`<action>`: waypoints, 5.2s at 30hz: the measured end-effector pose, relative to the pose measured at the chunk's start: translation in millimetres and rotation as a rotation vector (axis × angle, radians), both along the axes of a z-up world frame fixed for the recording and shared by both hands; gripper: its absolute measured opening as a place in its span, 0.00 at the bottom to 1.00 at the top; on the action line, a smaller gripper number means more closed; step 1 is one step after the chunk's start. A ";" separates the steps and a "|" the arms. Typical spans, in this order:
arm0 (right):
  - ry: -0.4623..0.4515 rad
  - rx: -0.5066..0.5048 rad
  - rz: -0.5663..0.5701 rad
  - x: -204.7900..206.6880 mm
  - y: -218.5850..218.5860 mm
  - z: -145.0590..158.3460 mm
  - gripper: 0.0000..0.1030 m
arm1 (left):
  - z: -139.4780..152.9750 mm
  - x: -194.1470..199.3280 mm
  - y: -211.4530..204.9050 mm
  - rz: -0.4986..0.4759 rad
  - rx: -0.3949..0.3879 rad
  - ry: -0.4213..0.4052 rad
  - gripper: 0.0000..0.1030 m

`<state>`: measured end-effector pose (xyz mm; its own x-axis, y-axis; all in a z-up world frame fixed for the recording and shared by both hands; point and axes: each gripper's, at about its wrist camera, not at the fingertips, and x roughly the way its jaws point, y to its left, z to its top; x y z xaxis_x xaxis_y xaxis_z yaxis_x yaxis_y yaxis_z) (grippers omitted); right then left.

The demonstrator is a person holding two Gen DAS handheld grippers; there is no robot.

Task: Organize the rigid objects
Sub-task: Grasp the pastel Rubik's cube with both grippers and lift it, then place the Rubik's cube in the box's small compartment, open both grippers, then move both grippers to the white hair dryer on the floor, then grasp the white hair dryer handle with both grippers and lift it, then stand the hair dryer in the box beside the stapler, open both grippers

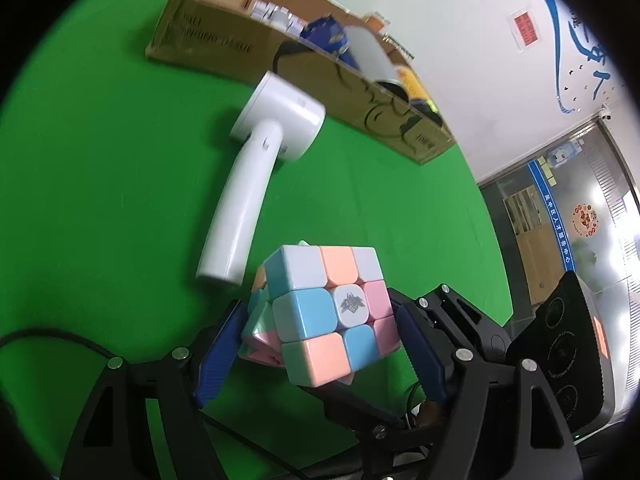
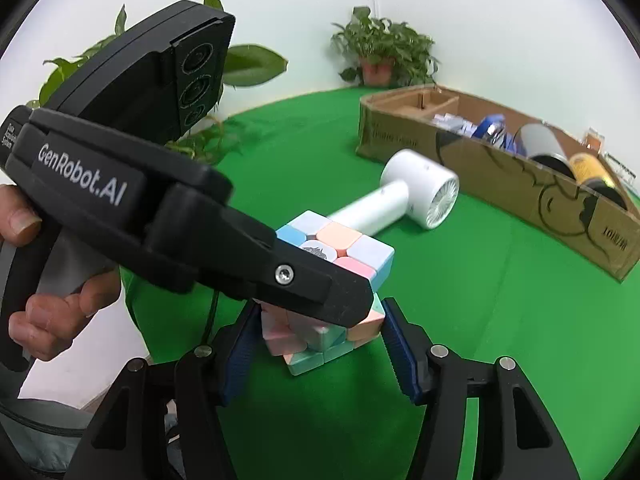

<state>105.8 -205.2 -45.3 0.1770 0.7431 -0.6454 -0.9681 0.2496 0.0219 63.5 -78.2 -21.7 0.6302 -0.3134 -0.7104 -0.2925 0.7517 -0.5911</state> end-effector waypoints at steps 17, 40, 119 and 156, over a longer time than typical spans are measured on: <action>-0.057 0.078 -0.026 26.1 13.0 53.7 0.56 | 57.9 39.3 8.0 -0.003 0.094 -0.085 0.74; -0.088 0.057 0.081 131.3 180.6 115.4 0.56 | 110.9 139.6 147.5 0.091 0.167 -0.155 0.74; 0.167 -0.143 -0.297 92.3 7.7 -7.2 0.53 | -16.7 131.6 13.5 -0.046 -0.036 0.067 0.53; 0.293 -0.061 -0.463 217.8 192.4 78.7 0.23 | 83.4 247.7 151.5 -0.050 0.139 -0.017 0.35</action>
<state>323.6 -12.8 33.4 0.2828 0.5901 -0.7562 -0.7123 0.6572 0.2465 311.2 73.3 61.7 0.6287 -0.2440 -0.7384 -0.2431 0.8403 -0.4846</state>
